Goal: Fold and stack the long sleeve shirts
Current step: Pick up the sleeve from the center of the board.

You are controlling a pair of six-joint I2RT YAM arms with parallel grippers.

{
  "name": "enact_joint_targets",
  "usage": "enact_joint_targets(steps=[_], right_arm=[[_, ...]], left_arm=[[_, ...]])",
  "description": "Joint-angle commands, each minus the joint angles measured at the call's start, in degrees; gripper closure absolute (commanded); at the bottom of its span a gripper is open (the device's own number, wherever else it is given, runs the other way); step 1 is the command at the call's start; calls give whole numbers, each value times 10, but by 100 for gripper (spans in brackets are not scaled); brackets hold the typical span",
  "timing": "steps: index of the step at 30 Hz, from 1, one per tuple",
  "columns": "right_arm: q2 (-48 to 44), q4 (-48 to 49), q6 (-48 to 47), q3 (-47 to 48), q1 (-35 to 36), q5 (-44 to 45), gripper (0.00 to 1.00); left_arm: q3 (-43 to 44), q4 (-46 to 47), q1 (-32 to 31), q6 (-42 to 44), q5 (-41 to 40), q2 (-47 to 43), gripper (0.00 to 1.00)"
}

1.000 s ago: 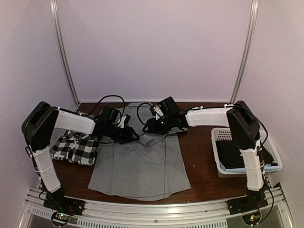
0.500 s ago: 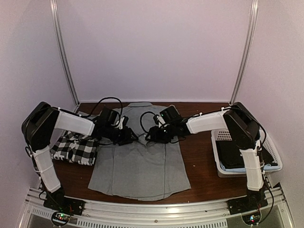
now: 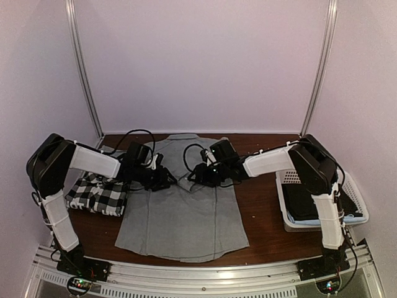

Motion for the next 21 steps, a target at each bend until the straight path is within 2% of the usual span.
enact_joint_targets(steps=[1,5,10,21], right_arm=[[6,38,20,-17,-2,-8,54],[16,54,32,-17,-2,-20,64],[21,58,32,-7,2,-27,71],[24,47,-1,41,47,-45,72]], left_arm=[[-21,41,19,-35,27,-35,55],[-25,53,24,-50,41,-36,55],[-34,81,26,-72,58,-27,48],[-54,124,40,-106,54,-14,33]])
